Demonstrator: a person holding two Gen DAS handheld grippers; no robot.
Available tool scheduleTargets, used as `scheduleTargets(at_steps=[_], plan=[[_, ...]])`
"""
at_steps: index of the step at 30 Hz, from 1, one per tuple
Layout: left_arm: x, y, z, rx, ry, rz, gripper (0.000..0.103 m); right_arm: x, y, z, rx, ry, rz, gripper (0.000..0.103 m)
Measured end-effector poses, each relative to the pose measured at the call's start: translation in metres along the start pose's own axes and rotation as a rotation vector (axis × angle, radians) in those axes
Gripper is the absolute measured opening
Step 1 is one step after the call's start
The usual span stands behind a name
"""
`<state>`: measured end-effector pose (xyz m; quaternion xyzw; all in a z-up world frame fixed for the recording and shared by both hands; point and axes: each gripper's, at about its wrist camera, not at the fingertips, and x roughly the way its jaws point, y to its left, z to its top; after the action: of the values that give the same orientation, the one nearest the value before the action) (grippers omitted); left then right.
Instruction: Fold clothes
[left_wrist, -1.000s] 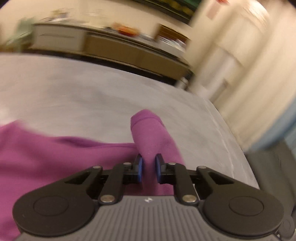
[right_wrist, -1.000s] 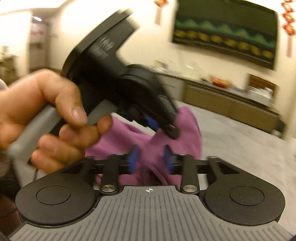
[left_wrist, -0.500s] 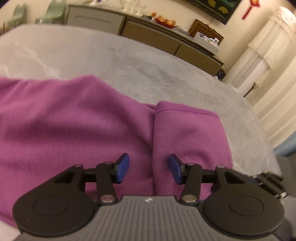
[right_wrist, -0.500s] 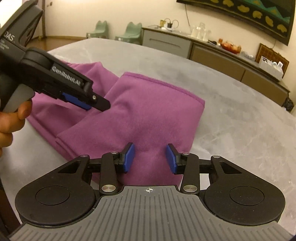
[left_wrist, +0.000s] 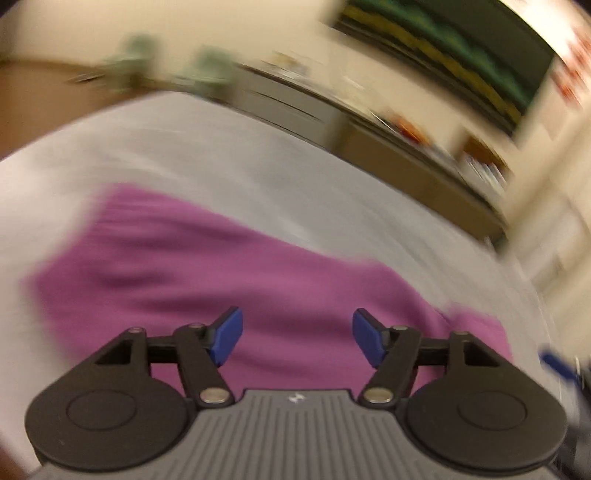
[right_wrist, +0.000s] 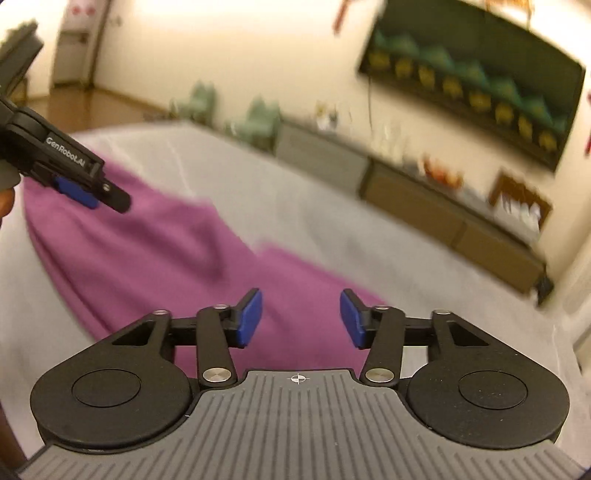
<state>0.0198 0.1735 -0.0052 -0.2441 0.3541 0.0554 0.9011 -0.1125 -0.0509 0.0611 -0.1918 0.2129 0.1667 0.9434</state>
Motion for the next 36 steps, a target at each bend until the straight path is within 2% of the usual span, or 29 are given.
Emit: scheduleTargets(at_steps=[2, 3, 5, 8, 12, 14, 15, 16, 17, 18, 20, 22, 24, 25, 26, 28, 29, 30, 31, 33, 35, 36], plan=[[-0.016, 0.052, 0.004, -0.136, -0.022, 0.050, 0.067, -0.007, 0.047, 0.012, -0.045, -0.022, 0.084, 0.073], [-0.021, 0.073, 0.005, -0.202, -0.023, 0.052, 0.067, -0.008, 0.073, 0.017, -0.077, -0.024, 0.131, 0.076], [-0.030, 0.114, 0.006, -0.333, -0.024, 0.050, 0.068, -0.011, 0.126, 0.026, -0.154, -0.026, 0.217, 0.077], [-0.041, 0.146, 0.012, -0.464, -0.044, 0.029, 0.073, 0.006, 0.207, 0.041, -0.301, -0.039, 0.280, 0.077], [-0.041, 0.163, 0.017, -0.521, -0.037, -0.027, 0.076, 0.039, 0.290, 0.063, -0.442, -0.035, 0.337, 0.077], [-0.033, 0.165, 0.018, -0.514, -0.010, -0.054, 0.079, 0.053, 0.310, 0.072, -0.450, -0.035, 0.352, 0.074], [-0.028, 0.164, 0.018, -0.504, 0.015, -0.065, 0.079, 0.058, 0.315, 0.076, -0.447, -0.031, 0.353, 0.072], [-0.019, 0.163, 0.017, -0.499, 0.032, -0.077, 0.080, 0.063, 0.318, 0.081, -0.443, -0.025, 0.352, 0.056], [-0.011, 0.162, 0.016, -0.495, 0.048, -0.089, 0.080, 0.066, 0.320, 0.085, -0.445, -0.006, 0.349, 0.016], [-0.005, 0.160, 0.016, -0.486, 0.060, -0.093, 0.081, 0.066, 0.318, 0.088, -0.442, -0.006, 0.334, 0.005], [0.000, 0.158, 0.013, -0.479, 0.063, -0.115, 0.092, 0.060, 0.312, 0.090, -0.419, -0.033, 0.308, 0.003], [0.006, 0.150, 0.013, -0.464, 0.053, -0.179, 0.096, 0.043, 0.298, 0.095, -0.352, -0.056, 0.310, 0.002], [0.017, 0.139, 0.017, -0.428, 0.063, -0.236, 0.095, 0.029, 0.286, 0.096, -0.295, -0.056, 0.353, 0.001], [0.023, 0.133, 0.019, -0.410, 0.069, -0.264, 0.076, 0.025, 0.280, 0.096, -0.272, -0.047, 0.383, 0.001], [0.028, 0.128, 0.020, -0.384, 0.073, -0.247, 0.044, 0.021, 0.273, 0.096, -0.248, -0.038, 0.413, 0.001], [0.032, 0.127, 0.019, -0.361, 0.083, -0.193, 0.036, 0.016, 0.262, 0.093, -0.219, -0.004, 0.481, 0.004], [0.031, 0.129, 0.018, -0.361, 0.081, -0.177, 0.031, 0.015, 0.255, 0.090, -0.220, 0.023, 0.516, 0.021], [0.030, 0.131, 0.017, -0.362, 0.079, -0.160, 0.030, 0.013, 0.248, 0.088, -0.220, 0.049, 0.550, 0.033], [0.029, 0.133, 0.016, -0.362, 0.077, -0.143, 0.027, 0.005, 0.237, 0.087, -0.199, 0.049, 0.564, 0.054], [0.024, 0.136, 0.014, -0.363, 0.065, -0.118, 0.026, -0.009, 0.201, 0.093, -0.064, 0.032, 0.580, 0.053], [0.018, 0.130, 0.013, -0.330, 0.041, -0.093, 0.026, 0.009, 0.184, 0.093, 0.005, 0.064, 0.550, 0.042], [0.015, 0.125, 0.013, -0.304, 0.028, -0.073, 0.026, 0.019, 0.177, 0.093, 0.034, 0.082, 0.532, 0.040]])
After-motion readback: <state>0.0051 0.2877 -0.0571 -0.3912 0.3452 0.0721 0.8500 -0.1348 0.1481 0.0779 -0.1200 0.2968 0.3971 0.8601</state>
